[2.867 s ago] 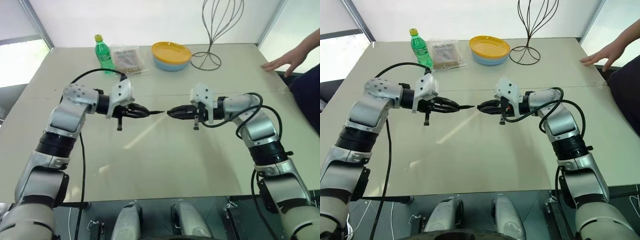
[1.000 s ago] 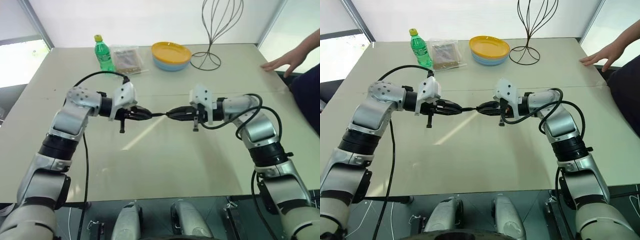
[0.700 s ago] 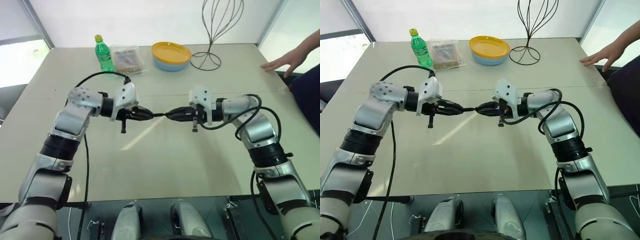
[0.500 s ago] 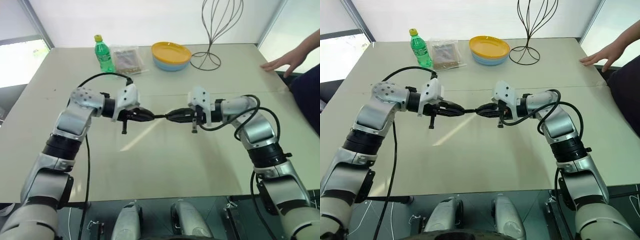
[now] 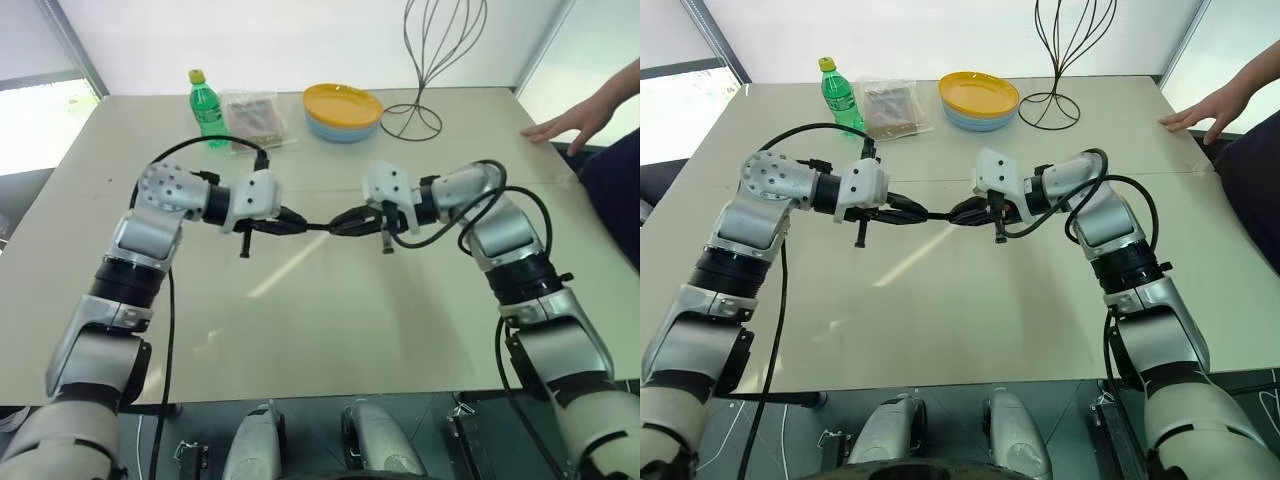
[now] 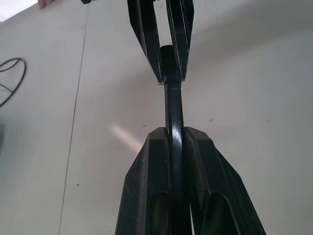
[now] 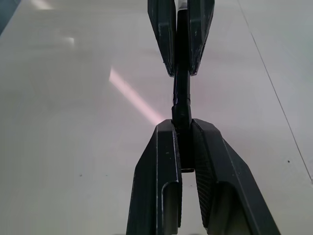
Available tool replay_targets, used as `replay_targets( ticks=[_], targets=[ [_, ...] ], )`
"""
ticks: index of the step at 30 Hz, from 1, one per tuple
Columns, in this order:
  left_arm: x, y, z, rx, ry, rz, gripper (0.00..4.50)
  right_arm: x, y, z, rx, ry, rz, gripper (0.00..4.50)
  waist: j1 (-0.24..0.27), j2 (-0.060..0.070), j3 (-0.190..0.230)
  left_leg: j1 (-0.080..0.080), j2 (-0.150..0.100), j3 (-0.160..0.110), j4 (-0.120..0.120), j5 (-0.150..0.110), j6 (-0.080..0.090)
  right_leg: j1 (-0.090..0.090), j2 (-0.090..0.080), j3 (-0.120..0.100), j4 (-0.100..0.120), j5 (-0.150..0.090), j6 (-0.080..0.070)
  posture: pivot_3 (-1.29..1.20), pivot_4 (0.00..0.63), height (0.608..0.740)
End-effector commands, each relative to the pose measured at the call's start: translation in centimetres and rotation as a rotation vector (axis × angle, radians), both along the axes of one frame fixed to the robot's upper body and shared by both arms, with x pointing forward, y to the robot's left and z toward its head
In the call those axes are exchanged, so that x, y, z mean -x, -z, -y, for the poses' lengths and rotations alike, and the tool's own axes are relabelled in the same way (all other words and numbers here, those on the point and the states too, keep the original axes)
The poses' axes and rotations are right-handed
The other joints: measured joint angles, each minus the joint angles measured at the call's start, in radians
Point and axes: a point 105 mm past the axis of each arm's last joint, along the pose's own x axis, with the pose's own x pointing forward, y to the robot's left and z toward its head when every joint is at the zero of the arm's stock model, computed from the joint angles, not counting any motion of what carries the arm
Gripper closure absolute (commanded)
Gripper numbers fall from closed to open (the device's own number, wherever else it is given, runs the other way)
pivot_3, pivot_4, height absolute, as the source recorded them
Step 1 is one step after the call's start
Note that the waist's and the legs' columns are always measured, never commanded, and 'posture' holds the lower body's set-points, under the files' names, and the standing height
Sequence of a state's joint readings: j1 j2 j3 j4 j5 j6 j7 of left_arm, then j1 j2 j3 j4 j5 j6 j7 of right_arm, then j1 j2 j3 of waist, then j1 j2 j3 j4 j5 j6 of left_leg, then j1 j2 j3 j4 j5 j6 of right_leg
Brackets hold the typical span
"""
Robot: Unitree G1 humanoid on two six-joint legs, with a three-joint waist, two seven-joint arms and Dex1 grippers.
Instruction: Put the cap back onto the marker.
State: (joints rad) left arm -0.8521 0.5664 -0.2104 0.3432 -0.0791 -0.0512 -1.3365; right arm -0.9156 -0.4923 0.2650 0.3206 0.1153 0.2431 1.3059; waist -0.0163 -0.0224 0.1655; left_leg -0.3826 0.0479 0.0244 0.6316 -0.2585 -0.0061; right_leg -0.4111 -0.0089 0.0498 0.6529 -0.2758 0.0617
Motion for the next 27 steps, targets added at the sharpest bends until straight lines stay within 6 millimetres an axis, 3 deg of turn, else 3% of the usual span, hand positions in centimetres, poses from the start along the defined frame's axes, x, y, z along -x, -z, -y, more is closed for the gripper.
replay_targets(
  ticks=[1, 8, 18, 21, 27],
  targets=[
    [-0.1, -1.9, 2.8, 0.084, 0.052, 0.104, 4.50, 1.6, -3.2, -4.2, -0.097, -0.156, 0.077, 4.48, 0.000, 0.000, 0.000, 0.000, 0.000, 0.000, 0.000, 0.000, 0.000, 0.000, 0.000, 0.000, 0.000, 0.000, 0.000, 0.00, 0.150, 0.740],
    [0.0, -1.3, 2.3, 0.012, 0.074, 0.204, 4.50, 1.3, -3.0, -3.6, -0.092, -0.148, 0.028, 4.48, -0.001, 0.000, 0.000, -0.001, 0.000, 0.000, 0.000, 0.000, 0.000, 0.000, 0.000, 0.000, 0.000, 0.000, 0.000, 0.00, 0.150, 0.740],
    [-0.4, -0.6, 1.3, 0.017, 0.026, 0.108, 4.50, 0.6, -2.2, -3.2, -0.054, -0.104, 0.022, 4.48, -0.001, 0.000, 0.000, 0.000, 0.000, 0.000, 0.000, 0.000, 0.000, 0.000, 0.000, 0.000, 0.001, 0.000, 0.000, 0.00, 0.150, 0.740],
    [-0.9, -0.2, 0.4, 0.023, -0.022, 0.076, 4.50, 0.1, -1.6, -2.0, -0.013, -0.051, 0.014, 3.24, -0.002, 0.000, 0.000, 0.000, 0.000, 0.000, 0.000, 0.000, 0.000, 0.000, 0.000, 0.000, 0.001, 0.000, 0.000, 0.00, 0.150, 0.740],
    [-1.3, 0.5, -1.3, -0.005, -0.079, 0.047, 4.50, -0.4, -1.6, 0.4, 0.032, 0.016, 0.040, 0.14, 0.000, 0.000, 0.000, 0.000, 0.000, 0.000, 0.000, 0.000, 0.000, -0.001, 0.000, 0.000, 0.001, 0.000, 0.000, 0.00, 0.150, 0.740]
  ],
)
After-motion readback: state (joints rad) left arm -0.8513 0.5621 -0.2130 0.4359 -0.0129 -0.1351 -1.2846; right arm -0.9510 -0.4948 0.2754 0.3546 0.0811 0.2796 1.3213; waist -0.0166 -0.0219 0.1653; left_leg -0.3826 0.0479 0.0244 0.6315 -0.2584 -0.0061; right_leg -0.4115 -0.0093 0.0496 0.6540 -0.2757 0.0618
